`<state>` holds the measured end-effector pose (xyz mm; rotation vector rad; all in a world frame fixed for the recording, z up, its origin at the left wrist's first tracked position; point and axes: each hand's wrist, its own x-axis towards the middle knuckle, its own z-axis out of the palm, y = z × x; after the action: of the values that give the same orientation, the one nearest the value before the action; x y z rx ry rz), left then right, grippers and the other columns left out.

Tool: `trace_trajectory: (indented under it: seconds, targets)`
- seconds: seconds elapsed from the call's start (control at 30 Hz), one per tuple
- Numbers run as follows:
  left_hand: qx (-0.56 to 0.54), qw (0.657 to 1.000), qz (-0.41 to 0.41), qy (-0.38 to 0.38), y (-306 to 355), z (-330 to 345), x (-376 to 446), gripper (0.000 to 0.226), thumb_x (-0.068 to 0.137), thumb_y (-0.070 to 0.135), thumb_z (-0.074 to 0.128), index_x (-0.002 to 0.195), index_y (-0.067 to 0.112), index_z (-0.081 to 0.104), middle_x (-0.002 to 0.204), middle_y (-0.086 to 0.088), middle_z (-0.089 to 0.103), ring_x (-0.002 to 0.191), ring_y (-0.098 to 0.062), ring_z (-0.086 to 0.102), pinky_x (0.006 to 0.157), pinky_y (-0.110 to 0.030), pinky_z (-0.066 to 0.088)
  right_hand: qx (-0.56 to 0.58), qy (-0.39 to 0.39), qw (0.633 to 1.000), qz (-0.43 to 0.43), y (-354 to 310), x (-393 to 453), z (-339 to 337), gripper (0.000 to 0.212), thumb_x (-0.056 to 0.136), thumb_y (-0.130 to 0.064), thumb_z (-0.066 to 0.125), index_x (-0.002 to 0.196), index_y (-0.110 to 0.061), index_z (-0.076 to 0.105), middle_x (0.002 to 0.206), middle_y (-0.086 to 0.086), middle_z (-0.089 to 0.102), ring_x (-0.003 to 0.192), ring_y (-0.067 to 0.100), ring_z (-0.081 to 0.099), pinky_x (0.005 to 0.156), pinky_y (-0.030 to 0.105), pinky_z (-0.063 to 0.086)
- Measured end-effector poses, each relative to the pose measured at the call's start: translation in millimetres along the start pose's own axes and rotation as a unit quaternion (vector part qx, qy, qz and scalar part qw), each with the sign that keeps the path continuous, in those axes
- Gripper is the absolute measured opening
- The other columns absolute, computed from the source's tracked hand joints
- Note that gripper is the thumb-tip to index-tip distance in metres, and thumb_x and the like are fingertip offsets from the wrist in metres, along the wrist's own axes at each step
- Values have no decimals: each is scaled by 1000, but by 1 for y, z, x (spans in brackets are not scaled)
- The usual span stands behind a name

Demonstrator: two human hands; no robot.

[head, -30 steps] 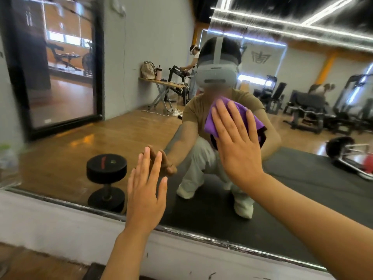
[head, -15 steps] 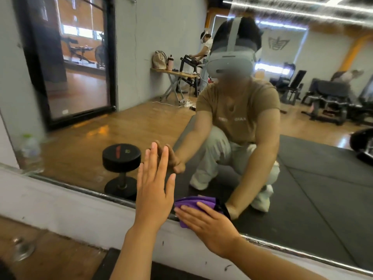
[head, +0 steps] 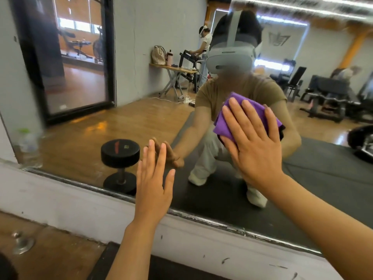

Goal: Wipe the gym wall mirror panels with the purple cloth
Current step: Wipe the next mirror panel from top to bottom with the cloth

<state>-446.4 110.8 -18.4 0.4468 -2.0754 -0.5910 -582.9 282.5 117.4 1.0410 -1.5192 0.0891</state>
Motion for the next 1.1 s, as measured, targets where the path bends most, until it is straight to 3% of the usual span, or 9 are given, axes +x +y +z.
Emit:
trace_trajectory:
  seconds: [0.2, 0.3, 0.37, 0.43, 0.6, 0.7, 0.8, 0.93, 1.1]
  targets:
    - [-2, 1000, -9, 8, 5, 5, 0, 70, 104, 45, 33, 153, 52, -16, 164, 17, -24, 153, -9, -19, 122, -40, -5, 6, -45, 999, 28, -37, -43, 14, 61, 107, -44, 39, 159, -17, 22, 168, 3, 10, 156, 21, 5, 126, 46, -1]
    - [-1, 1000, -8, 4, 5, 3, 0, 72, 103, 47, 35, 153, 52, -17, 165, 17, -24, 152, -8, -20, 122, -39, -4, 4, -144, 987, -75, -70, -98, 26, 82, 98, -45, 55, 162, -20, 10, 170, 3, -6, 157, 22, -2, 125, 47, -8]
    - [4, 1000, -11, 6, 5, 2, 0, 72, 103, 47, 34, 153, 53, -17, 164, 18, -24, 152, -8, -20, 122, -40, -2, 9, -251, 956, -151, -91, -134, 32, 113, 83, -42, 75, 162, -18, -3, 169, 5, -11, 156, 25, -10, 124, 48, -15]
    - [0, 1000, -14, 4, 8, 1, -1, 72, 103, 48, 33, 151, 55, -19, 164, 19, -25, 152, -7, -20, 122, -41, 0, -8, -321, 924, -208, -101, -152, 35, 126, 74, -40, 80, 161, -16, -8, 167, 7, -16, 153, 27, -21, 122, 49, -20]
    - [-6, 1000, -15, -1, 9, -3, -2, 69, 103, 49, 30, 147, 60, -22, 161, 25, -28, 150, -3, -22, 122, -41, 1, -1, -336, 900, -279, -96, -146, 36, 88, 92, -38, 64, 159, -21, 11, 162, 3, -11, 145, 26, -38, 114, 46, -32]
    - [-12, 1000, -13, -2, 10, -3, -1, 69, 102, 49, 30, 146, 61, -22, 160, 26, -29, 150, -2, -23, 123, -42, 4, 61, -286, 931, -219, -99, -148, 37, 62, 101, -42, 38, 158, -19, 28, 164, 0, 5, 154, 19, -13, 123, 42, -18]
    - [-13, 1000, -13, -5, 10, -4, -1, 67, 103, 50, 28, 145, 62, -23, 160, 26, -29, 150, -3, -23, 124, -43, 4, 79, -261, 948, -163, -95, -151, 31, 60, 103, -42, 25, 158, -19, 25, 165, -2, 14, 156, 17, 2, 126, 39, -10]
    - [-12, 1000, -18, 3, 10, -1, -1, 64, 101, 56, 22, 146, 60, -23, 160, 25, -29, 150, -2, -23, 123, -41, 2, 95, -261, 953, -122, -94, -158, 31, 58, 105, -45, 22, 157, -20, 23, 167, -2, 14, 156, 16, 2, 126, 40, -8]
    - [-13, 1000, -19, 5, 11, 0, -1, 63, 101, 56, 20, 146, 60, -23, 159, 26, -30, 149, -2, -24, 123, -40, 0, 49, -288, 930, -222, -107, -147, 37, 66, 101, -39, 37, 160, -18, 16, 166, 3, -7, 153, 24, -19, 123, 44, -17]
